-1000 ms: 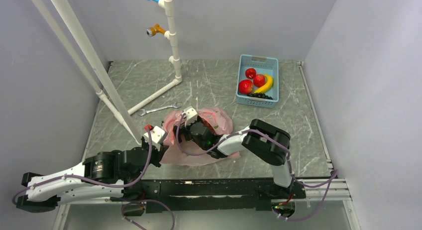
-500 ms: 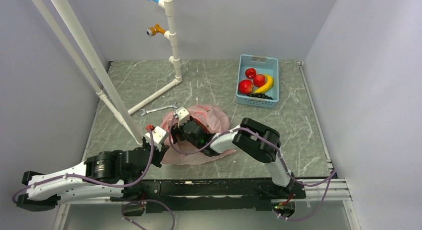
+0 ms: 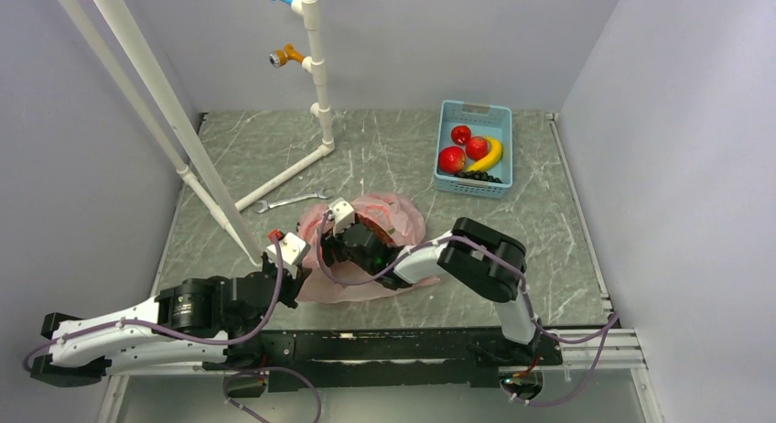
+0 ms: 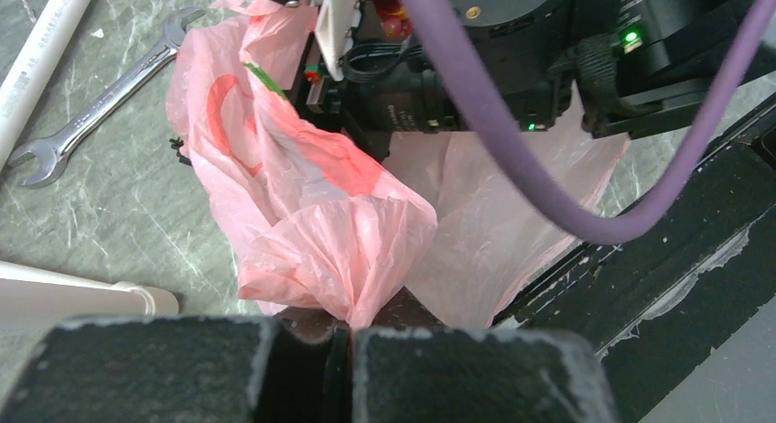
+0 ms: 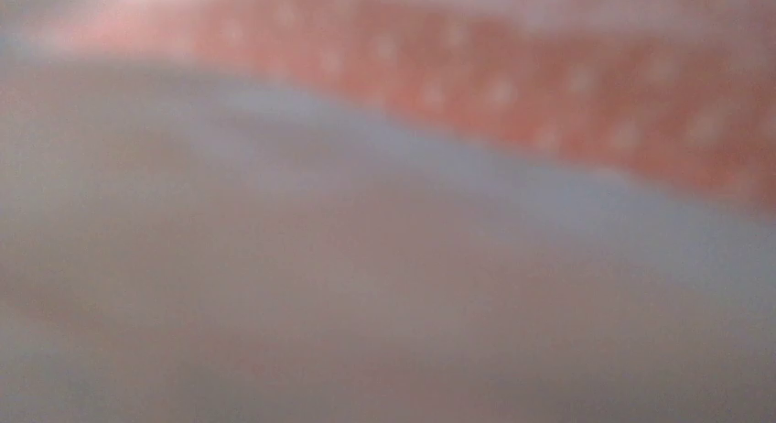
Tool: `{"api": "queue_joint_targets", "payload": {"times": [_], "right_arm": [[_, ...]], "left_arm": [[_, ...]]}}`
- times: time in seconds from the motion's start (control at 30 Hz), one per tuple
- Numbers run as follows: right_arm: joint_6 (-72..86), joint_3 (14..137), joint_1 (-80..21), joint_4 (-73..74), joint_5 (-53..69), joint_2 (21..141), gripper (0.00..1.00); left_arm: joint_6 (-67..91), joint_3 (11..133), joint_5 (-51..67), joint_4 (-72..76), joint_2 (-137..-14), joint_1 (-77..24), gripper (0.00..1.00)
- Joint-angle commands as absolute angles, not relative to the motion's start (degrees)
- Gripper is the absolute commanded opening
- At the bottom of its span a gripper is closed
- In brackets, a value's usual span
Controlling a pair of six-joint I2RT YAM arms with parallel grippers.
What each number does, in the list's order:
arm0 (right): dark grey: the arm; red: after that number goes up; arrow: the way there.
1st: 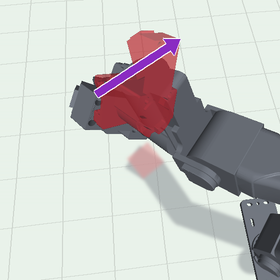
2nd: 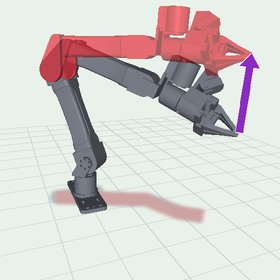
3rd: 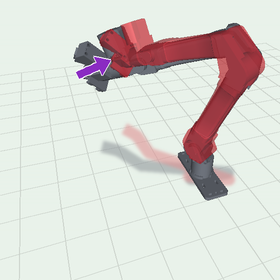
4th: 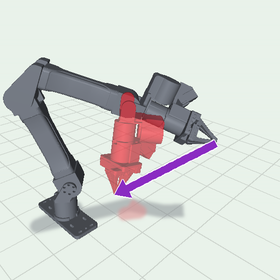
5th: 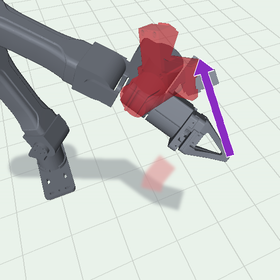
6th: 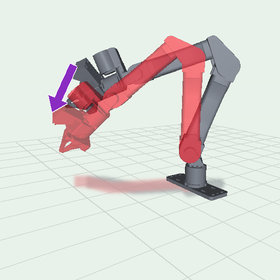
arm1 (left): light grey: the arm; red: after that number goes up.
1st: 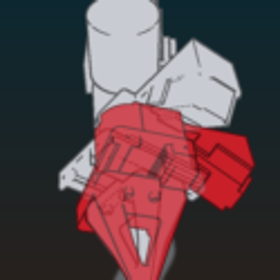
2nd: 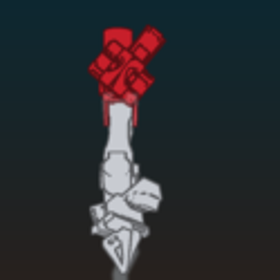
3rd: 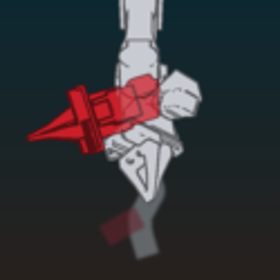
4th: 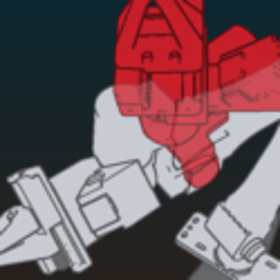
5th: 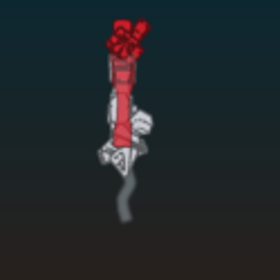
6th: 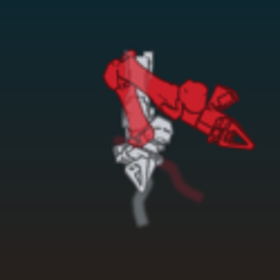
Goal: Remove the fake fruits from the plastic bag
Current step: Take out the fake fruit from the plastic bag.
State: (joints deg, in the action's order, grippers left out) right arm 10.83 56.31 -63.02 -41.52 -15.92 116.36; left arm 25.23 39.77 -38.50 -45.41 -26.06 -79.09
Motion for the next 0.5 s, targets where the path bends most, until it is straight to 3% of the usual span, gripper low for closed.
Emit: {"api": "queue_joint_targets", "payload": {"times": [0.0,0.47], "right_arm": [[12.9,53.83,-62.8,-39.21,-14.31,110.3,0.28],[18.8,42.57,-63.01,-33.53,-10.5,97.13,0.1]], "left_arm": [[26.04,40.83,-40.06,-45.56,-26.05,-79.71,0.0],[24.27,43.41,-41.9,-47.53,-27.07,-79.72,0.0]]}}
